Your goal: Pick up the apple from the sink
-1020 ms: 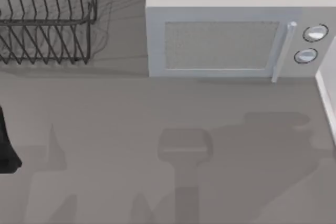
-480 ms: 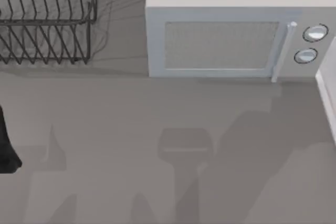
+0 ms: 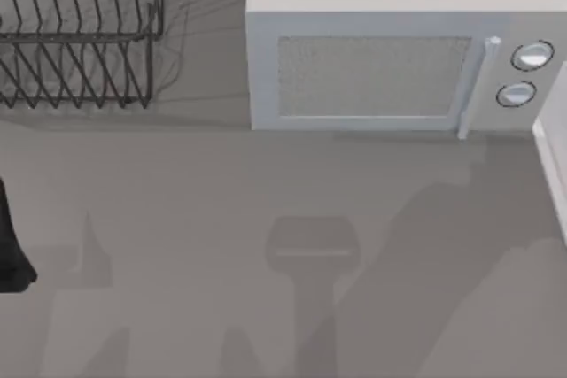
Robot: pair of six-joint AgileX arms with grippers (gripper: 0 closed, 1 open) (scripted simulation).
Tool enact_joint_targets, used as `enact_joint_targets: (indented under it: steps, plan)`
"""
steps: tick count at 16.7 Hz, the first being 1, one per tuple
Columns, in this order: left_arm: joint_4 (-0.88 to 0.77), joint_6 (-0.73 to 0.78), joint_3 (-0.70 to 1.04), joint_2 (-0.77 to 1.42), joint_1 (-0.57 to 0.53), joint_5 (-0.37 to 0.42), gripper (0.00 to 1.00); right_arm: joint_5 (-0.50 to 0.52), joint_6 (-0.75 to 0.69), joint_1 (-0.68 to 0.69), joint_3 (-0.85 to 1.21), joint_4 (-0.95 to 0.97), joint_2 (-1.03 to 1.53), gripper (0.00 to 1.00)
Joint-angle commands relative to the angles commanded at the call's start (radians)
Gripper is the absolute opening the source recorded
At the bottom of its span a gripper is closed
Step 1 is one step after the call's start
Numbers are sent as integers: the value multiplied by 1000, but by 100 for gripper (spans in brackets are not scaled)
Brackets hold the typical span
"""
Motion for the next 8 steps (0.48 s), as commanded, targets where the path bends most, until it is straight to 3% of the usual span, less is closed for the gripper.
enact_joint_targets:
  steps: [8]
  plan:
    - [0,0,0,0,0,0,100,2,3,-3,-136,394,234,100]
